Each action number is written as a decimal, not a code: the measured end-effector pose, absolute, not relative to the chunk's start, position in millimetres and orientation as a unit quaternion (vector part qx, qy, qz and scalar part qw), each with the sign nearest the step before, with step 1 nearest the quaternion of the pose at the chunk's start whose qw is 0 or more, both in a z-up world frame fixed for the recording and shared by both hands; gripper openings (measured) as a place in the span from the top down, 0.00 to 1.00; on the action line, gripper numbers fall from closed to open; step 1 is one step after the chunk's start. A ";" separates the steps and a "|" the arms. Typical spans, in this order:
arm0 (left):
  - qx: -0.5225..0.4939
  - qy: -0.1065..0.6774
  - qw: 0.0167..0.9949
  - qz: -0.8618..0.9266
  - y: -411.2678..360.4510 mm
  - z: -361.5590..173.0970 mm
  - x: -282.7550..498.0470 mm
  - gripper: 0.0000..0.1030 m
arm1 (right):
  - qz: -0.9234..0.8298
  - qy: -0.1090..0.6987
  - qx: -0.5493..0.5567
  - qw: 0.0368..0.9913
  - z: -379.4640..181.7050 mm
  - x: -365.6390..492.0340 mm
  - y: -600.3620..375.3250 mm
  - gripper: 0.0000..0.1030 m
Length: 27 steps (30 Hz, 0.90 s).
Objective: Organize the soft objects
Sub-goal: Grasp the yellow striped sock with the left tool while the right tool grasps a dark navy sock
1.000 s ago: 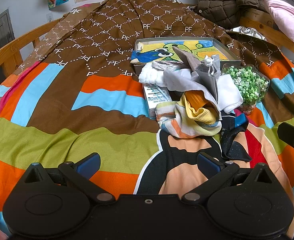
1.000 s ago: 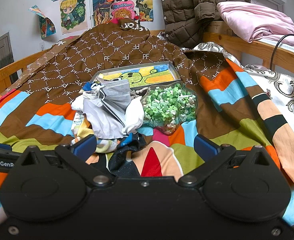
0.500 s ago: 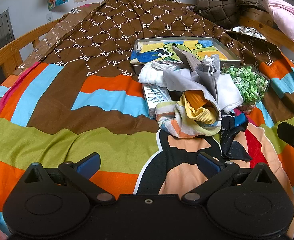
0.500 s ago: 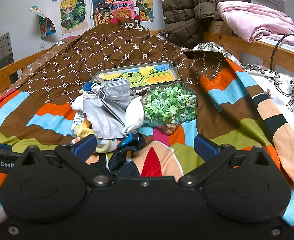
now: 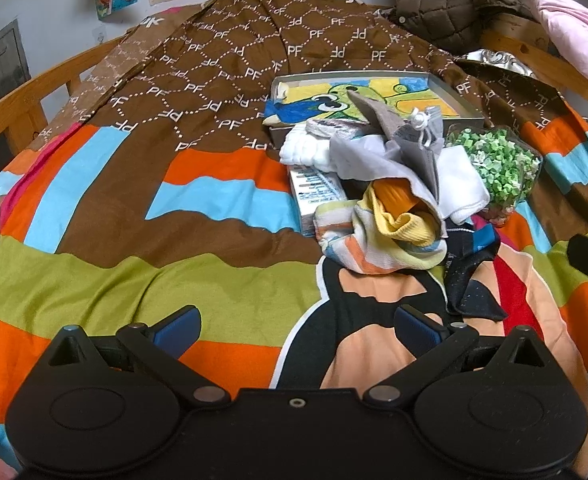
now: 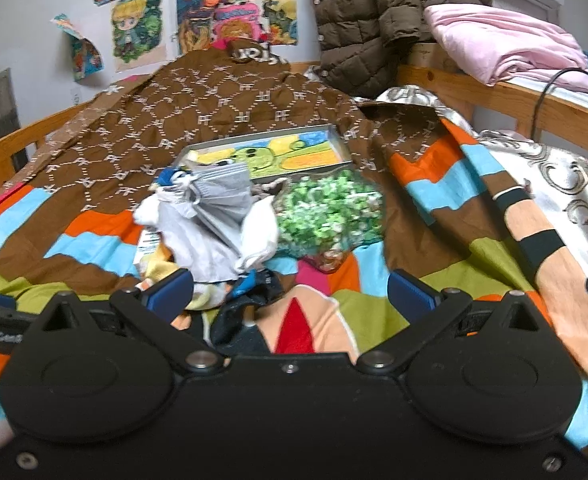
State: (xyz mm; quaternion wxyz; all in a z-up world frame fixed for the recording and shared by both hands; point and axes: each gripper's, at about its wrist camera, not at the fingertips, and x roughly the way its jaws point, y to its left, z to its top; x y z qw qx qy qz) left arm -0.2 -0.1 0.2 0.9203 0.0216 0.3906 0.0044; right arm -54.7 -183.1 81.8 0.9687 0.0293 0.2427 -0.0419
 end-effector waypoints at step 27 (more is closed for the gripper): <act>0.037 0.379 0.889 -0.253 -10.7 -38.3 106.9 0.19 | 0.110 0.349 -0.097 0.925 24.4 51.4 -160.6 0.40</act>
